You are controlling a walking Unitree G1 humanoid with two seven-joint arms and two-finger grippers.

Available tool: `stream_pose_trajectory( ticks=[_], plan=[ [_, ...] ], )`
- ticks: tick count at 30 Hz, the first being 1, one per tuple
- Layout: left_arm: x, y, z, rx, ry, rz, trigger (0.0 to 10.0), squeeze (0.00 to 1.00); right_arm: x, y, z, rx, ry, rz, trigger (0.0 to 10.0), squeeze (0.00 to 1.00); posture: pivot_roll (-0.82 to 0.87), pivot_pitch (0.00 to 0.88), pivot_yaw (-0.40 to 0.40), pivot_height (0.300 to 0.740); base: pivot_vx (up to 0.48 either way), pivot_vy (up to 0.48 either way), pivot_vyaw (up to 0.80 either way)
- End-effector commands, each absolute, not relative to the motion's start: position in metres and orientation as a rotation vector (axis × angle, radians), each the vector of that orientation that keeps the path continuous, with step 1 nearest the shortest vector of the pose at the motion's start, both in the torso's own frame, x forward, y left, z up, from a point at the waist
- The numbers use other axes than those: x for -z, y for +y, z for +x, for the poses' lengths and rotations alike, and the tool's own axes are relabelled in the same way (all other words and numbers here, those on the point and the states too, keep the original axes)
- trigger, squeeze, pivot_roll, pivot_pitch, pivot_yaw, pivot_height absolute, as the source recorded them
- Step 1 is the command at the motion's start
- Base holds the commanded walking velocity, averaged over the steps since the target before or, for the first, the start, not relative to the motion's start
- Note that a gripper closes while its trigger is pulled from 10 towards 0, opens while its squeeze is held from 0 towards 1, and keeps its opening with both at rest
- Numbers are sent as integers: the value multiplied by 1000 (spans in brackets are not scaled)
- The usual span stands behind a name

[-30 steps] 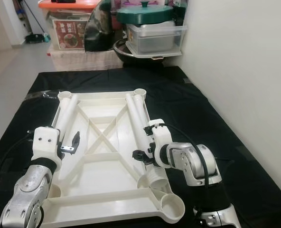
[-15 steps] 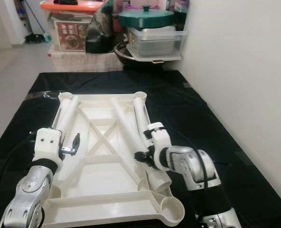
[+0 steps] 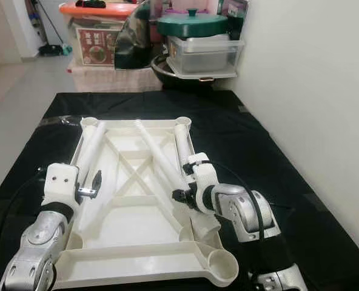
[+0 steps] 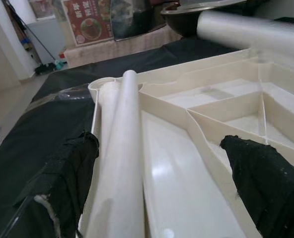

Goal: Building children table

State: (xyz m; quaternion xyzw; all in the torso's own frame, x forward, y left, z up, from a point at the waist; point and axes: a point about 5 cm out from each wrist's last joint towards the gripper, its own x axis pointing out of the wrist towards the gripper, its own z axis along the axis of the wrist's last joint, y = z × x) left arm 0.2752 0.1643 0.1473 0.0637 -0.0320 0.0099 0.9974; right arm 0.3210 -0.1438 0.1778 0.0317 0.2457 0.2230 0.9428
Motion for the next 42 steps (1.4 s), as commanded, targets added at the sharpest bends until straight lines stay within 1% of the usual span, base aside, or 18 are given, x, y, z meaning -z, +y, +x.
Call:
stream_pose_trajectory(
  ticks=[1, 3, 5, 6, 8, 9, 10, 12, 15, 16, 18, 23, 27, 33, 34, 36, 39, 42],
  plan=[
    [-152, 162, 276, 12, -91, 73, 10000, 0, -207, -145, 330, -435, 352, 181, 0, 0, -8, 0, -22, 740, 0, 0, 0],
    [-153, 162, 276, 18, -96, 66, 10000, 0, -210, -144, 331, -434, 342, 209, 0, 0, -8, 0, -22, 740, 0, 0, 0],
    [-162, 157, 277, 88, -140, 33, 10000, 0, -222, -135, 336, -443, 277, 259, 0, 0, -4, 0, -18, 740, 0, 0, 0],
    [-162, 157, 277, 88, -140, 33, 10000, 0, -222, -135, 336, -443, 277, 259, 0, 0, -4, 0, -18, 740, 0, 0, 0],
    [-170, 153, 278, 145, -178, 14, 10000, 0, -228, -125, 338, -464, 238, 288, 0, 0, -4, 0, -18, 740, 0, 0, 0],
    [-175, 150, 279, 194, -191, -25, 10000, 0, -230, -118, 338, -478, 220, 319, 0, 0, 1, 0, -15, 740, 0, 0, 0],
    [-182, 143, 277, 304, -210, -125, 10000, 0, -233, -105, 340, -489, 197, 380, 0, 0, 1, 0, -11, 740, 0, 0, 0],
    [-182, 143, 277, 304, -210, -125, 10000, 0, -233, -105, 340, -489, 197, 380, 0, 0, 1, 0, -11, 740, 0, 0, 0],
    [-190, 133, 273, 451, -209, -256, 10000, 0, -236, -87, 341, -490, 171, 425, 0, 0, 3, 0, -5, 740, 0, 0, 0],
    [-190, 133, 273, 451, -209, -256, 10000, 0, -236, -87, 341, -490, 171, 425, 0, 0, 3, 0, -5, 740, 0, 0, 0],
    [-193, 129, 271, 538, -200, -299, 10000, 0, -238, -74, 341, -486, 133, 427, 0, 0, 10, 0, 2, 740, 0, 0, 0],
    [-195, 126, 267, 600, -188, -379, 10000, 0, -237, -74, 342, -468, 120, 442, 0, 0, 19, 0, 1, 740, 0, 0, 0],
    [-190, 120, 262, 678, -144, -457, 10000, 0, -239, -74, 342, -462, 96, 478, 0, 0, 17, 0, 5, 740, 0, 0, 0],
    [-182, 113, 258, 767, -52, -529, 10000, 0, -246, -64, 339, -492, 48, 505, 0, 0, 18, 0, 15, 740, 0, 0, 0],
    [-181, 110, 256, 812, -29, -526, 10000, 0, -248, -58, 337, -513, 32, 510, 0, 0, 18, 0, 19, 740, 0, 0, 0],
    [-181, 110, 256, 812, -29, -526, 10000, 0, -248, -58, 337, -513, 32, 510, 0, 0, 18, 0, 19, 740, 0, 0, 0],
    [-176, 109, 257, 846, 10, -526, 10000, 0, -253, -46, 332, -571, 4, 511, 0, 0, 19, 0, 20, 740, 0, 0, 0],
    [-175, 109, 258, 853, 22, -521, 10000, 0, -254, -41, 329, -594, -4, 511, 0, 0, 17, 0, 19, 740, 0, 0, 0]
  ],
)
